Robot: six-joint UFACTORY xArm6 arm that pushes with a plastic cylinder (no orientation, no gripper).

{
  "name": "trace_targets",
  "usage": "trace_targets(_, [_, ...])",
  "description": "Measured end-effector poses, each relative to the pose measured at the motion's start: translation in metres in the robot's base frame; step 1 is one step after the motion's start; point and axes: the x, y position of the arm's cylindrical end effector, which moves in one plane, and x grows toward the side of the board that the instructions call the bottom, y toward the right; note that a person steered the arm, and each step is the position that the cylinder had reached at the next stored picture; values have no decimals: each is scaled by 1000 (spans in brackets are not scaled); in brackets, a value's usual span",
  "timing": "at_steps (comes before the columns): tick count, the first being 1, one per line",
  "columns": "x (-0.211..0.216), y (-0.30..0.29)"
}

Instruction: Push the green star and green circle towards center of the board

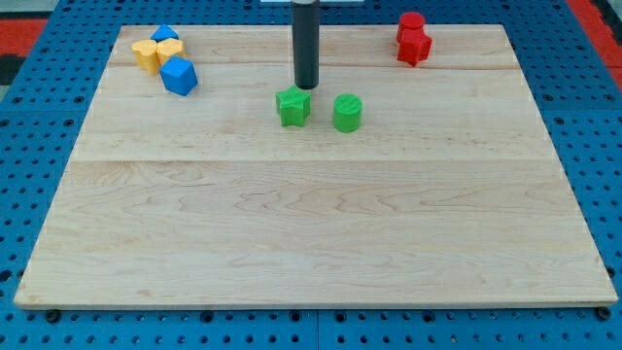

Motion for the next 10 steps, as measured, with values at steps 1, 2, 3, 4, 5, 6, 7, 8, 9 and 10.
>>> trace_targets(1, [39,-41])
trace_targets(2, [53,-16])
trace_targets(3, [42,-9])
trace_targets(4, [32,34])
trace_targets(5, [28,89])
trace_targets(6, [23,129])
trace_targets(7, [58,126])
trace_targets(8, [59,37])
trace_targets(9, [76,-2])
trace_targets(10, [21,-15])
